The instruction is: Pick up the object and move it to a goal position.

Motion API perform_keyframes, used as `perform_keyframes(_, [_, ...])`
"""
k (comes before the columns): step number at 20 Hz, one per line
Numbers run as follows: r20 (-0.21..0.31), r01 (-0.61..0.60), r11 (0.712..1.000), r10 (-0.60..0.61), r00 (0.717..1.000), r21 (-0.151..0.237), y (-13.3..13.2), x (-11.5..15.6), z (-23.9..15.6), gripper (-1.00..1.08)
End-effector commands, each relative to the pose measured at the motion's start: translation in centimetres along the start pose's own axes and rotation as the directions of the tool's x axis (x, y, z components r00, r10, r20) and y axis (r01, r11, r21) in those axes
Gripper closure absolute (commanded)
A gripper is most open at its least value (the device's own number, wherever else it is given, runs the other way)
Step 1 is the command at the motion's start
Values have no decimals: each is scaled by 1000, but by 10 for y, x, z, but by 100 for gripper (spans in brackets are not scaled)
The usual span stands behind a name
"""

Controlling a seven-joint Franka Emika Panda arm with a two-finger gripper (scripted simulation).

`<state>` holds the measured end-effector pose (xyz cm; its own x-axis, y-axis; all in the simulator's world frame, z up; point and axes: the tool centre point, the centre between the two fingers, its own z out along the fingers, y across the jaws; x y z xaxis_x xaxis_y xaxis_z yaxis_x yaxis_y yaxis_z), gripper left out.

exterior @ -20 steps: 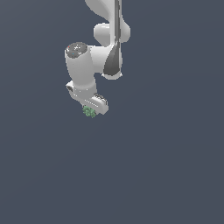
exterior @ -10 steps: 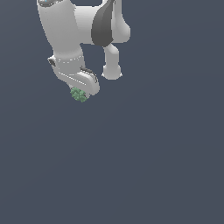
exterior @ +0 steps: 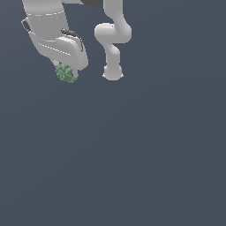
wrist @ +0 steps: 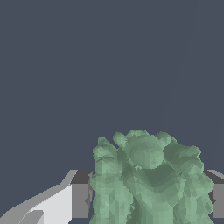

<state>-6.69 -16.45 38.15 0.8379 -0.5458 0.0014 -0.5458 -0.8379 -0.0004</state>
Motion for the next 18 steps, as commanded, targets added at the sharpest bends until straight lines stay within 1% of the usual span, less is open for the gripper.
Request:
perform_keyframes(1, [1,0,1000,0,1000,-1,5,3,-22,108])
perform_keyframes(5, [1,1,1000,-1,1000,-1,10,8,-48,108])
perform_keyframes(9, [1,2,1000,-2,1000,-1,14,11,-66,108])
perform_keyframes(13, [1,2,1000,-2,1000,-1,16,14,-76,108])
perform_keyframes(18, [1,2,1000,-2,1000,-1,16,15,-80,108])
